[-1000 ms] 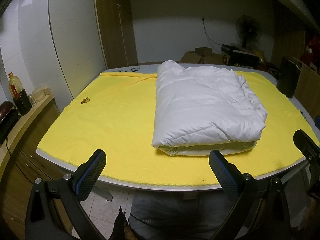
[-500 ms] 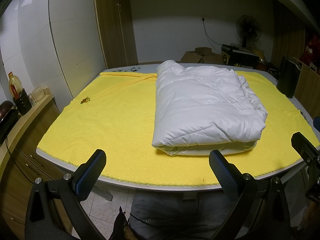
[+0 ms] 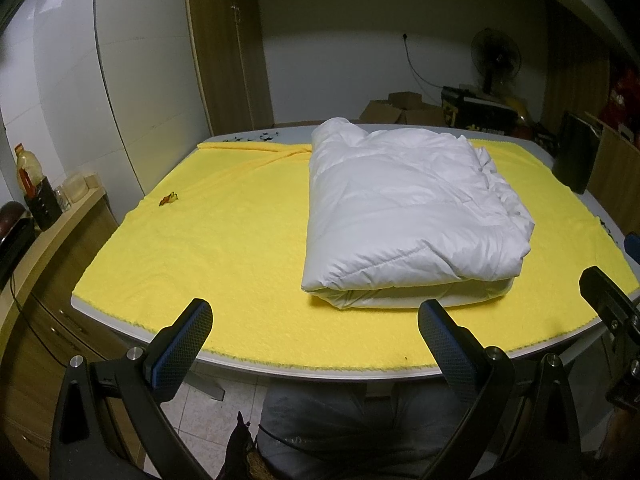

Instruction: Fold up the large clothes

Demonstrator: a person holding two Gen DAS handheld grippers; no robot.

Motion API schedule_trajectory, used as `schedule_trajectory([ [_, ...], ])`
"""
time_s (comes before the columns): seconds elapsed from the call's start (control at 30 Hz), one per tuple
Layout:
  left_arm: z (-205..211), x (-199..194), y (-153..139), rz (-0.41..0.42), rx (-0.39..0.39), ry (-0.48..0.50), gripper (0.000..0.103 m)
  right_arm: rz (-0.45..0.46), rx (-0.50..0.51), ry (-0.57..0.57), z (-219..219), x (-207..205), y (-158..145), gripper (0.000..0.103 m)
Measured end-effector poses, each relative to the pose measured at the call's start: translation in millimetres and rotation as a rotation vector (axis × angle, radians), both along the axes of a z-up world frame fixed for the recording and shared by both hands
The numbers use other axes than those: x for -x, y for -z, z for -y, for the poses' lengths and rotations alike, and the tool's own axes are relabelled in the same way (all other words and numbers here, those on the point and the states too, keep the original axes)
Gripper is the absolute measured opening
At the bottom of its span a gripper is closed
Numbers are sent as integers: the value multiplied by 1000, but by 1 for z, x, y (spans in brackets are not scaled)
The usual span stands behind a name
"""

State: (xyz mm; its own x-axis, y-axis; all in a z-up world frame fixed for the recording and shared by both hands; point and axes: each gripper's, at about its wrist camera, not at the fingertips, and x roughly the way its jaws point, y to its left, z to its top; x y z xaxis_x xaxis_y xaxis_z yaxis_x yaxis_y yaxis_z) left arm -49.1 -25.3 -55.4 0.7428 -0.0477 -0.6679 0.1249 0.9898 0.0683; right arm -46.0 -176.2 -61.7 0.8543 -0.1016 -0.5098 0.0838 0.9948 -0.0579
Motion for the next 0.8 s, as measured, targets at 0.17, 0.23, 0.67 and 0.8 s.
schedule_trajectory([
  [0.17,0,-1,0,-2,-1,4,103,-4,-1,0,0,-1,0,103],
  [0.23,0,-2,0,-1,-1,5,103,-7,-1,-2,-1,-1,1,103],
  [0.67,0,-1,0,-2,-1,4,103,-9,0,-4,-3,-1,3,103],
  [0.8,0,-1,0,-3,0,3,103,-10,0,-4,-4,-2,3,103],
])
